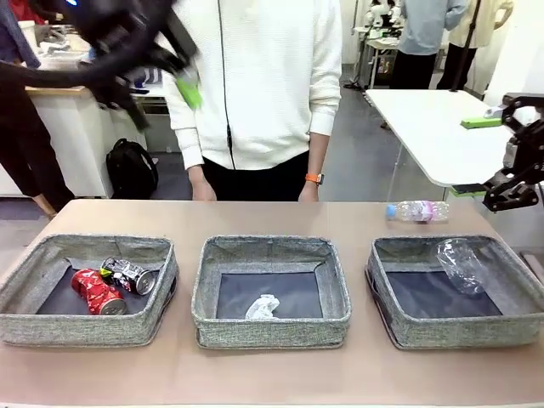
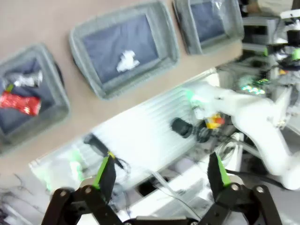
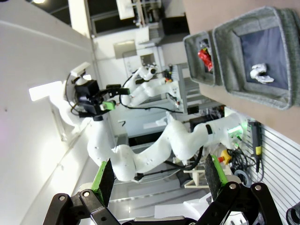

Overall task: Sort the waste into the appropriate baskets.
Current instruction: Place the picked waste into the Fabric basket indicated by the person.

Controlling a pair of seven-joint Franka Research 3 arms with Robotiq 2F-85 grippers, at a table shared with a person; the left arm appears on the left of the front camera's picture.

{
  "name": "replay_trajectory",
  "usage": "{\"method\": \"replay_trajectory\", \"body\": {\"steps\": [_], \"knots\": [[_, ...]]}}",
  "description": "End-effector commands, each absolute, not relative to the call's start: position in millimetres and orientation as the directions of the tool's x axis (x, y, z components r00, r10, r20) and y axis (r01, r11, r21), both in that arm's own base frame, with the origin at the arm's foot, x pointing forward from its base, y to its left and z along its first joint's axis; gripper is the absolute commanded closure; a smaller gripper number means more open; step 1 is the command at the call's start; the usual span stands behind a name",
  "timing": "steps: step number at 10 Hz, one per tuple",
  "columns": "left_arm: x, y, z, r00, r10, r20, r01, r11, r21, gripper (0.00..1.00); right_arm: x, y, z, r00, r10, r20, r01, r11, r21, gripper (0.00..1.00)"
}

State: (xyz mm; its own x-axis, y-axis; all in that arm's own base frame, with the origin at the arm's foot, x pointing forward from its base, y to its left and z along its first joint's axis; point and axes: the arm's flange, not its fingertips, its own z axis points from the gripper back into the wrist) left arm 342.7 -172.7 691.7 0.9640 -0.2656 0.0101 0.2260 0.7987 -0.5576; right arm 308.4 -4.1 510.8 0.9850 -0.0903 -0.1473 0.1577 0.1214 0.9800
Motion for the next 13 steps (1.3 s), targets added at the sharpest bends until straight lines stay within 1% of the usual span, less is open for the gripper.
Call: {"method": "replay_trajectory", "body": {"steps": [1,2,3,4,5,6,7,8,9,13], "knots": [[334.3,-116.8,670.2,0.998,0.012,-0.063,-0.052,0.715,-0.698,0.0,310.4,-2.0,512.0,0.989,-0.088,-0.122,0.131,0.099,0.986,0.0],[323.5,-92.1,657.8,0.993,0.1,-0.064,-0.115,0.668,-0.735,0.0,310.4,-2.0,512.0,0.989,-0.088,-0.122,0.131,0.099,0.986,0.0],[309.9,-70.6,638.6,0.986,0.15,-0.066,-0.143,0.584,-0.799,0.0,310.4,-2.0,512.0,0.989,-0.088,-0.122,0.131,0.099,0.986,0.0],[299.4,-55.8,617.5,0.974,0.219,-0.06,-0.17,0.523,-0.835,0.0,310.4,-2.0,512.0,0.989,-0.088,-0.122,0.131,0.099,0.986,0.0],[290.3,-44.9,592.3,0.965,0.257,-0.052,-0.166,0.447,-0.879,0.0,310.4,-2.0,512.0,0.989,-0.088,-0.122,0.131,0.099,0.986,0.0],[289.3,-40.5,564.4,0.963,0.256,-0.082,-0.184,0.405,-0.895,0.0,310.4,-2.0,512.0,0.989,-0.088,-0.122,0.131,0.099,0.986,0.0],[294.6,-37.6,537.3,0.967,0.211,-0.141,-0.206,0.325,-0.923,0.0,310.4,-2.0,512.0,0.989,-0.088,-0.122,0.131,0.099,0.986,0.0],[301.3,-35.5,527.1,0.96,0.182,-0.215,-0.26,0.283,-0.923,0.0,310.4,-2.0,512.0,0.989,-0.088,-0.122,0.131,0.099,0.986,0.0],[293.0,-27.6,557.4,0.954,0.262,-0.146,-0.243,0.392,-0.887,0.0,310.4,-2.0,512.0,0.989,-0.088,-0.122,0.131,0.099,0.986,0.0],[293.0,-27.6,557.4,0.954,0.262,-0.146,-0.243,0.392,-0.887,0.0,310.4,-2.0,512.0,0.989,-0.088,-0.122,0.131,0.099,0.986,0.0]]}}
